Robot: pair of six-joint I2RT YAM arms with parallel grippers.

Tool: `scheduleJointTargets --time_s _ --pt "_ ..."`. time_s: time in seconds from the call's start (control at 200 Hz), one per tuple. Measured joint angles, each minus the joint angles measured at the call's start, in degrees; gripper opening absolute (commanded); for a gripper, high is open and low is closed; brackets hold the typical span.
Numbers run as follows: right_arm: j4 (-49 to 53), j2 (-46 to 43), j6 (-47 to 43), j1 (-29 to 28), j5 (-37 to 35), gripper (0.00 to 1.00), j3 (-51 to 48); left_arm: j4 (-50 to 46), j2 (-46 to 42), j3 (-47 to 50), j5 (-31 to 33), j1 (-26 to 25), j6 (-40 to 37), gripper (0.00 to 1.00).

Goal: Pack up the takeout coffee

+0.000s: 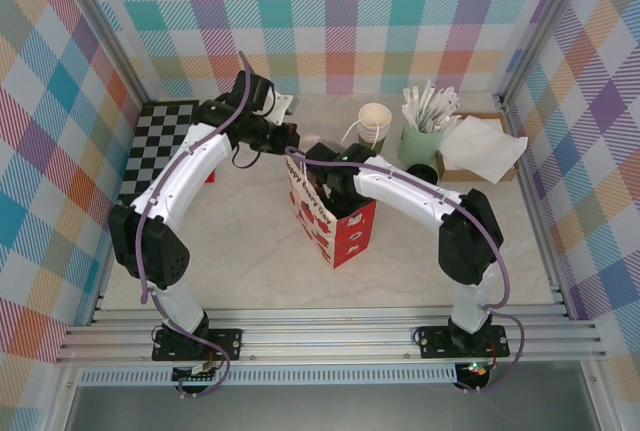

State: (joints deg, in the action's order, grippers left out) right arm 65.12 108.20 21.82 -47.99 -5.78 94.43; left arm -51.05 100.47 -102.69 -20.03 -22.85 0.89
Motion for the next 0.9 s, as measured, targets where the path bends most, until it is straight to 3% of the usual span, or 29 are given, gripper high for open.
scheduleJointTargets --time_s 0.9 --pt "-3.4 -1.0 0.0 0.0 -0.2 0.41 -3.6 0.0 0.1 0.0 0.0 0.0 0.0 0.00"
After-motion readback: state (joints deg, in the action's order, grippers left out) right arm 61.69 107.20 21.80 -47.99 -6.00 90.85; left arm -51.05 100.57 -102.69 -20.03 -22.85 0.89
